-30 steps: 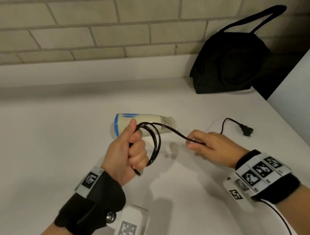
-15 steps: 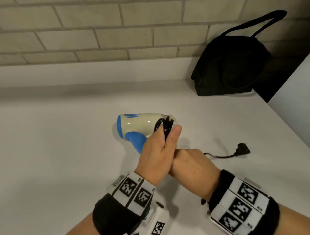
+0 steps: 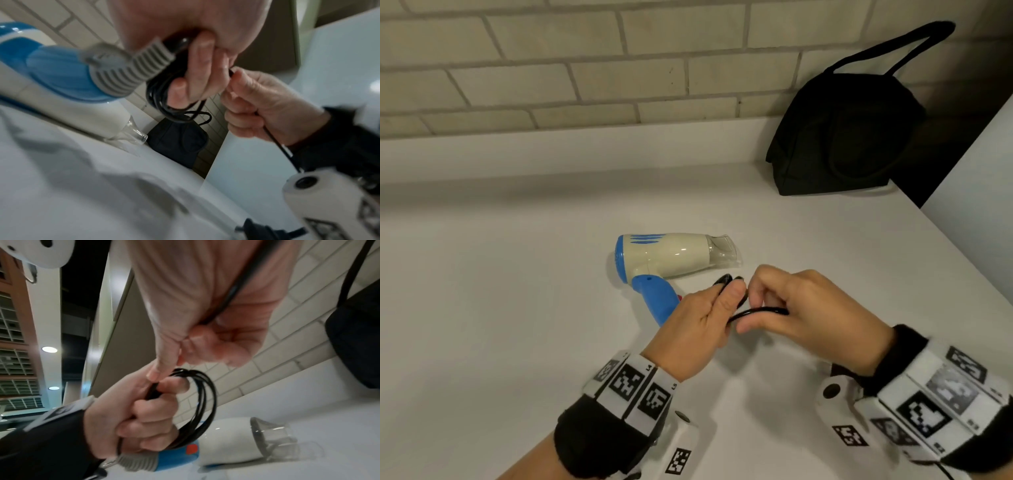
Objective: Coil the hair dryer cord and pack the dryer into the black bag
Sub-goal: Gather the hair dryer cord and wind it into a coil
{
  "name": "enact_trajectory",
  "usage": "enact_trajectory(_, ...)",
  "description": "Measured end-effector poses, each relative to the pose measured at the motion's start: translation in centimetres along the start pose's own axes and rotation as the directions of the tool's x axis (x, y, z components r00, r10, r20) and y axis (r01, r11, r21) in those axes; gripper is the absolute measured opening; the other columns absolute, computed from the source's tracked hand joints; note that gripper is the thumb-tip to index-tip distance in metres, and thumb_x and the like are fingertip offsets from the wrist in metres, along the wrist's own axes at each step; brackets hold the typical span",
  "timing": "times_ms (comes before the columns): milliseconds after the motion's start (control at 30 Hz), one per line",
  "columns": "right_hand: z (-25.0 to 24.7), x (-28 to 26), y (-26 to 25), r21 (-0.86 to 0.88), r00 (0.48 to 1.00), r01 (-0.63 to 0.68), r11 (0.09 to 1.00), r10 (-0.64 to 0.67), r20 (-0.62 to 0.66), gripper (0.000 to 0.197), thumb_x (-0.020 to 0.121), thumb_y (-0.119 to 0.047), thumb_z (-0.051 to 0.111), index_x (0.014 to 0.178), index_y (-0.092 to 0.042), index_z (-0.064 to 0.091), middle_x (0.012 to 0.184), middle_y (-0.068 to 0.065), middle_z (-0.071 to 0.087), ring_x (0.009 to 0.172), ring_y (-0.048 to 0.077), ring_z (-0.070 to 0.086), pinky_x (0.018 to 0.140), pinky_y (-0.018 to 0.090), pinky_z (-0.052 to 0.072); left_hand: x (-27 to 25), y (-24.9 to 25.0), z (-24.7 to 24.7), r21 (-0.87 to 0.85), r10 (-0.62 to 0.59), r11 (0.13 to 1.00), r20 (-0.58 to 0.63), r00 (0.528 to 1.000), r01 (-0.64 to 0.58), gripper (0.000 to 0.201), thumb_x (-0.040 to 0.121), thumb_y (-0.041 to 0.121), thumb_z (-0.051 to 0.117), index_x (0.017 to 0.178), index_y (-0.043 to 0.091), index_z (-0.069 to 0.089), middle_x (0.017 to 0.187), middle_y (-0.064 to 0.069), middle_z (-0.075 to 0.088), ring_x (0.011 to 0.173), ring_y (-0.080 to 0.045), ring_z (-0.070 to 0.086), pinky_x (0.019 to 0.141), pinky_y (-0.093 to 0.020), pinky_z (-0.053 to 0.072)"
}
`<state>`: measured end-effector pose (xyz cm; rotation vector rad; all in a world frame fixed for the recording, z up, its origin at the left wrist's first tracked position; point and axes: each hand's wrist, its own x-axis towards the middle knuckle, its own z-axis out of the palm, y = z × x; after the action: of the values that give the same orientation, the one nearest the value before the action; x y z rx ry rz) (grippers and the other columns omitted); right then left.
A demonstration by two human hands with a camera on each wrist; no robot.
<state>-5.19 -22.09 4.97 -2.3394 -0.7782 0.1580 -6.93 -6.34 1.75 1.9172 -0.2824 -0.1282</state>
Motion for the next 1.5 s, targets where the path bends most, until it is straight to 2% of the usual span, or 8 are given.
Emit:
enact_trajectory(233, -0.8, 0.3, 1.0, -0.123, 1.000, -0.011, 0.992, 0.009, -0.016, 0.052, 0.069, -0.064, 0.037, 0.110, -0.034, 0.045, 0.048, -0.010, 0.038, 0.051, 0.010, 0.043, 0.049, 0.023, 0.030, -0.1, 0.4, -0.6, -0.065, -0.076, 0.995, 0.086, 0.993, 0.082, 0.024, 0.081, 0.035, 0.061, 0.076, 0.013, 0.053, 0.042, 0.018, 0.043, 0.040, 0.001, 0.038, 0.044, -0.008, 0.028)
enact_trajectory(433, -1.8, 0.1, 3.0, -0.175, 0.996, 0.003, 0.985, -0.019, -0.093, 0.054, 0.079, -0.071, 0.016, 0.105, -0.039, 0.051, 0.083, -0.010, 0.070, 0.073, 0.015, 0.063, 0.064, 0.039, 0.051, -0.4, 0.0, -2.0, -0.277, -0.236, 0.933, 0.020, 0.972, 0.232, 0.052, 0.083, 0.042, 0.054, 0.037, 0.026, 0.034, 0.031, 0.011, 0.027, 0.030, -0.004, 0.020, 0.036, -0.015, 0.022)
enact_trajectory(633, 0.5, 1.2, 2.9, -0.135, 0.973, -0.048, 0.990, 0.016, -0.230, 0.032, 0.091, -0.042, 0.035, 0.119, -0.042, 0.050, 0.100, -0.004, 0.070, 0.090, 0.020, 0.063, 0.073, 0.041, 0.053, -0.3, 0.3, -2.2, -0.545, -0.244, 0.801, 0.078, 0.967, 0.246, 0.045, 0.076, 0.041, 0.046, 0.049, 0.020, 0.017, 0.027, 0.011, 0.022, 0.025, -0.004, 0.015, 0.034, -0.014, 0.019)
enact_trajectory(933, 4.6, 2.4, 2.3, -0.427, 0.957, -0.201, 0.882, 0.269, 0.105, 0.041, 0.097, -0.026, 0.023, 0.137, -0.017, 0.018, 0.105, 0.014, 0.064, 0.087, 0.036, 0.059, 0.063, 0.033, 0.033, 0.3, 1.2, -2.8, -0.835, -0.247, 0.549, -0.119, 0.962, 0.037, 0.034, 0.076, 0.046, 0.039, 0.056, 0.019, 0.036, 0.037, 0.009, 0.030, 0.025, -0.001, 0.021, 0.035, -0.018, 0.020)
enact_trajectory(1100, 5.6, 2.0, 0.8, -0.562, 0.941, -0.083, 0.823, 0.250, 0.227, 0.062, 0.090, -0.006, 0.030, 0.142, -0.009, -0.004, 0.093, 0.009, 0.064, 0.071, 0.031, 0.056, 0.059, 0.033, 0.029, 0.5, 1.6, -2.1, -0.697, -0.152, 0.717, -0.187, 0.971, -0.022, 0.039, 0.077, 0.048, 0.036, 0.049, 0.023, 0.043, 0.041, 0.009, 0.037, 0.029, -0.004, 0.025, 0.038, -0.017, 0.028)
enact_trajectory(1200, 5.5, 1.8, -1.2, -0.560, 0.935, 0.008, 0.828, 0.193, 0.298, 0.048, 0.086, 0.000, 0.031, 0.133, -0.004, 0.024, 0.060, 0.002, 0.032, 0.047, 0.019, 0.027, 0.045, 0.029, 0.018, 0.4, 1.5, -1.0, -0.373, -0.028, 0.926, -0.210, 0.977, -0.053, 0.044, 0.080, 0.047, 0.030, 0.063, 0.010, 0.044, 0.039, 0.004, 0.044, 0.036, -0.008, 0.034, 0.042, -0.015, 0.036)
enact_trajectory(1300, 4.5, 1.6, -2.9, -0.534, 0.965, 0.102, 0.839, 0.046, 0.257, 0.014, 0.080, 0.001, 0.040, 0.083, -0.008, 0.050, 0.055, -0.005, 0.013, 0.043, 0.012, 0.013, 0.043, 0.024, 0.010, 0.1, 1.1, -0.2, -0.198, 0.086, 0.972, -0.185, 0.979, -0.123, 0.040, 0.080, 0.042, 0.033, 0.072, 0.004, 0.044, 0.050, 0.013, 0.054, 0.045, -0.001, 0.044, 0.046, -0.007, 0.037)
enact_trajectory(1500, 1.9, 0.0, -2.7, -0.497, 0.960, -0.017, 0.867, 0.153, 0.236, 0.028, 0.093, -0.040, 0.035, 0.103, -0.021, 0.053, 0.098, 0.005, 0.063, 0.091, 0.030, 0.058, 0.067, 0.032, 0.033, 0.0, -0.6, -1.0, 0.002, 0.162, 0.987, -0.147, 0.976, -0.163, 0.029, 0.092, 0.037, 0.034, 0.079, 0.014, 0.046, 0.060, 0.008, 0.057, 0.058, -0.001, 0.057, 0.061, -0.009, 0.043)
